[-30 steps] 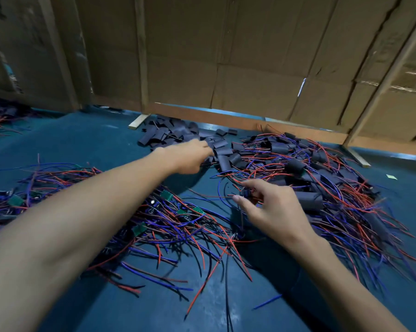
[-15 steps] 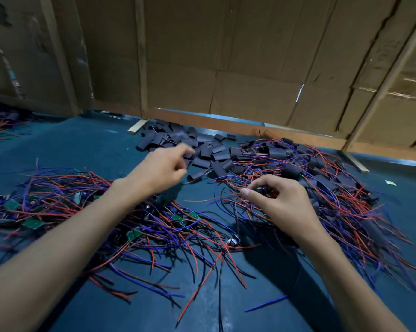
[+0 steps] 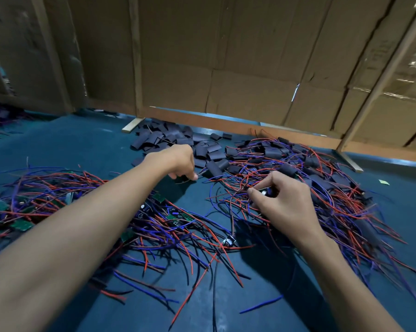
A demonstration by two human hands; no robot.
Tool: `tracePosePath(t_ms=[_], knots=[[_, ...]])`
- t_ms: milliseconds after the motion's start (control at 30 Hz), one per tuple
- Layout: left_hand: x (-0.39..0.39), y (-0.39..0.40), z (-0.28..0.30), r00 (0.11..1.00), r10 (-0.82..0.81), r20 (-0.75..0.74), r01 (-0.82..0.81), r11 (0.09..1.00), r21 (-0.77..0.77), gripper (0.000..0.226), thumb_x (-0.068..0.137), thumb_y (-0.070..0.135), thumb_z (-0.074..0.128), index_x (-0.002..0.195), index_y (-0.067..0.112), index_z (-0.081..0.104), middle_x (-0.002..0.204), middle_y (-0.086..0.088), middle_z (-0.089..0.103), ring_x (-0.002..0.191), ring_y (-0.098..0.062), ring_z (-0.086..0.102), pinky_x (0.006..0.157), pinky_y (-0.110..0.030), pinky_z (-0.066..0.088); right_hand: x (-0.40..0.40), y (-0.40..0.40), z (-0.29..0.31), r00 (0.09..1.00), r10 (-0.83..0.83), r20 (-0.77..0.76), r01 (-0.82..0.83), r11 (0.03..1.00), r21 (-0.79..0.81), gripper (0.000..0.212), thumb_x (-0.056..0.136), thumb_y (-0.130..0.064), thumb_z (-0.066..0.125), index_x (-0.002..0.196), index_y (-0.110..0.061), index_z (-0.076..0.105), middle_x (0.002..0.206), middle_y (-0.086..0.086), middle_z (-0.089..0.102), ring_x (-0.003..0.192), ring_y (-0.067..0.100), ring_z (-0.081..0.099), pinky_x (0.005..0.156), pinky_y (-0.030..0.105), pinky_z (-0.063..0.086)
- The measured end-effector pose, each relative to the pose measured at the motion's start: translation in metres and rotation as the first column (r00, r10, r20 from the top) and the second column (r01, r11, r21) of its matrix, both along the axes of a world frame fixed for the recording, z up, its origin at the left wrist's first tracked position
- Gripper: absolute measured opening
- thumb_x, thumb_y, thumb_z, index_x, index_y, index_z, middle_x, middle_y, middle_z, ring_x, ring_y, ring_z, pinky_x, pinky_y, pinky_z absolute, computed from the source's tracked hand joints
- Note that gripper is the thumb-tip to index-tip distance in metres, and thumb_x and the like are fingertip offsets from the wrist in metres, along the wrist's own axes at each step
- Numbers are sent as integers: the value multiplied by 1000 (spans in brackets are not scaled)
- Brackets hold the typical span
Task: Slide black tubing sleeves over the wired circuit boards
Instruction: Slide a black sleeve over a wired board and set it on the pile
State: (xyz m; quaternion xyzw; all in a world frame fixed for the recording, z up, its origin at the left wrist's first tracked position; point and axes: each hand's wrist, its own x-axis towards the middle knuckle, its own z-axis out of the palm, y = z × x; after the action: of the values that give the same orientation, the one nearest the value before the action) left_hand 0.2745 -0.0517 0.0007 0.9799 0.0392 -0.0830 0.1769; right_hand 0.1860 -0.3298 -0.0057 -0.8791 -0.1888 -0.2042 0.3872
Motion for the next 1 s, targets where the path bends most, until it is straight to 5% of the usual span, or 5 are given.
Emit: tracePosePath(t_ms=[233, 300, 433, 733, 1000], knots=[[-32, 6, 4, 978, 67, 197, -82, 994, 69, 23, 83, 24, 76, 72, 18, 56, 73, -7, 53, 65, -26, 51, 66, -36, 47, -2, 0, 3, 970, -77, 232, 16, 966, 256, 16, 81, -7, 81, 71, -11, 69, 63, 0, 66, 56, 15, 55, 57, 28, 43], [-56, 5, 1, 928, 55, 370, -46, 998, -33, 11, 85, 24, 75, 94, 21, 72, 86, -8, 67, 80, -26, 62, 75, -33, 51, -2, 2, 3, 975, -43, 216, -32, 942, 333, 16, 84, -11, 81, 73, -13, 69, 65, 2, 68, 55, 20, 61, 58, 39, 50], [-119, -12, -18, 811, 26, 584, 168, 947, -275, 40, 83, 27, 81, 122, 22, 70, 107, 9, 69, 96, 0, 64, 89, -14, 49, -4, 2, 5, 974, 10, 227, -109, 896, 429, 15, 88, -17, 79, 77, -18, 68, 67, 2, 71, 56, 28, 68, 57, 52, 53], [-138, -33, -21, 758, 66, 648, 261, 881, -394, 47, 84, 22, 81, 129, 20, 68, 112, 6, 70, 104, -1, 67, 97, -23, 52, -6, 12, -5, 925, 55, 375, -205, 905, 372, 7, 90, -15, 77, 86, -12, 72, 75, -1, 73, 66, 16, 69, 62, 33, 54], [-137, -33, -19, 719, 189, 669, 190, 873, -450, 46, 84, 18, 81, 128, 15, 68, 116, 6, 70, 102, 2, 65, 96, -13, 47, -4, 12, -9, 916, 173, 361, -293, 905, 309, 10, 87, -12, 78, 82, -7, 72, 75, 5, 73, 62, 29, 69, 57, 46, 53]])
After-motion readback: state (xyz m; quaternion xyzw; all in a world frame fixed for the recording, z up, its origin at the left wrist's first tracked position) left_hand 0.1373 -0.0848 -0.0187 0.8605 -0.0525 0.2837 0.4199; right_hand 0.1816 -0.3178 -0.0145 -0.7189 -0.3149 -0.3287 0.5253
